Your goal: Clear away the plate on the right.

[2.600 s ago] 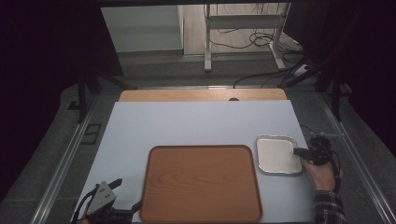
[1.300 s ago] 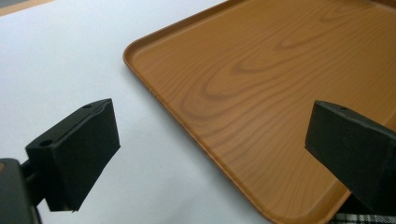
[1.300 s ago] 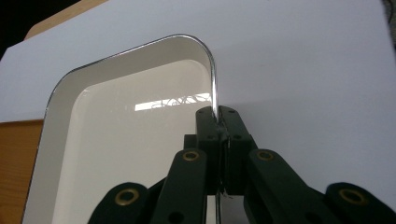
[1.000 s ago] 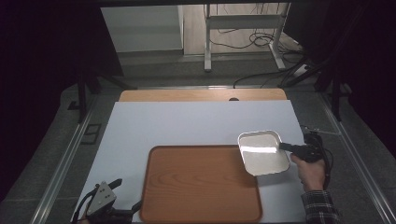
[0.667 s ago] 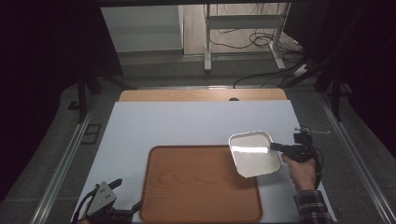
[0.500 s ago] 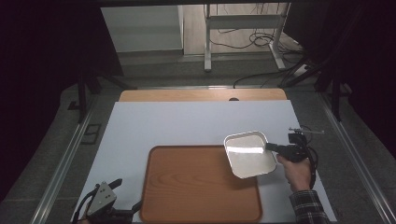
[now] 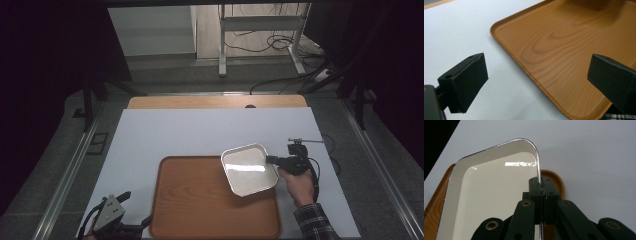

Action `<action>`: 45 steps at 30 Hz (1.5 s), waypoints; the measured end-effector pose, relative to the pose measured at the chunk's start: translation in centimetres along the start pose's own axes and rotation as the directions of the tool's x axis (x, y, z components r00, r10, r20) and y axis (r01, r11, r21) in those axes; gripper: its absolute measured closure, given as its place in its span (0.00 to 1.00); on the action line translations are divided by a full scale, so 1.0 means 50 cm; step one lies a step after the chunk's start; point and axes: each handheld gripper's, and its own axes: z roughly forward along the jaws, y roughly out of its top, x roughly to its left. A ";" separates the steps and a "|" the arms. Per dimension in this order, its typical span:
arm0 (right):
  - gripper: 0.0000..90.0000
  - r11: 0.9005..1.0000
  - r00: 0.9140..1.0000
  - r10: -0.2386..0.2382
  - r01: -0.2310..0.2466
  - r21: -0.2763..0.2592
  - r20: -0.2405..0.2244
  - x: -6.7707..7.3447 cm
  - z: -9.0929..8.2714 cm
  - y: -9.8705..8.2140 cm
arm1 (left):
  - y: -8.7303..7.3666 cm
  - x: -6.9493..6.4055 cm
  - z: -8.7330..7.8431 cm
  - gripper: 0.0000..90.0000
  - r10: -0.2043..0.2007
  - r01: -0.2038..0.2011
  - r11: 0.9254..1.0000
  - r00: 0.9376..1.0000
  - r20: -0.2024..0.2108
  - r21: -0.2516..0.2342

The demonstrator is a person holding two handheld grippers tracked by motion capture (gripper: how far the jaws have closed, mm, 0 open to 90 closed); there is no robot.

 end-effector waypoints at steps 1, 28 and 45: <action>0.98 1.000 1.000 -0.005 0.005 0.003 -0.004 0.005 0.005 -0.001 | 0.000 0.000 0.000 0.03 0.001 -0.001 1.000 1.000 0.000 0.000; 0.97 0.988 0.996 -0.086 0.084 0.127 0.006 0.076 0.113 -0.031 | 0.000 -0.002 0.001 0.03 0.011 -0.011 1.000 1.000 -0.001 0.005; 0.76 0.967 0.967 -0.248 0.250 0.044 -0.050 0.089 0.070 -0.035 | 0.001 -0.003 0.001 0.03 0.016 -0.016 1.000 1.000 -0.002 0.004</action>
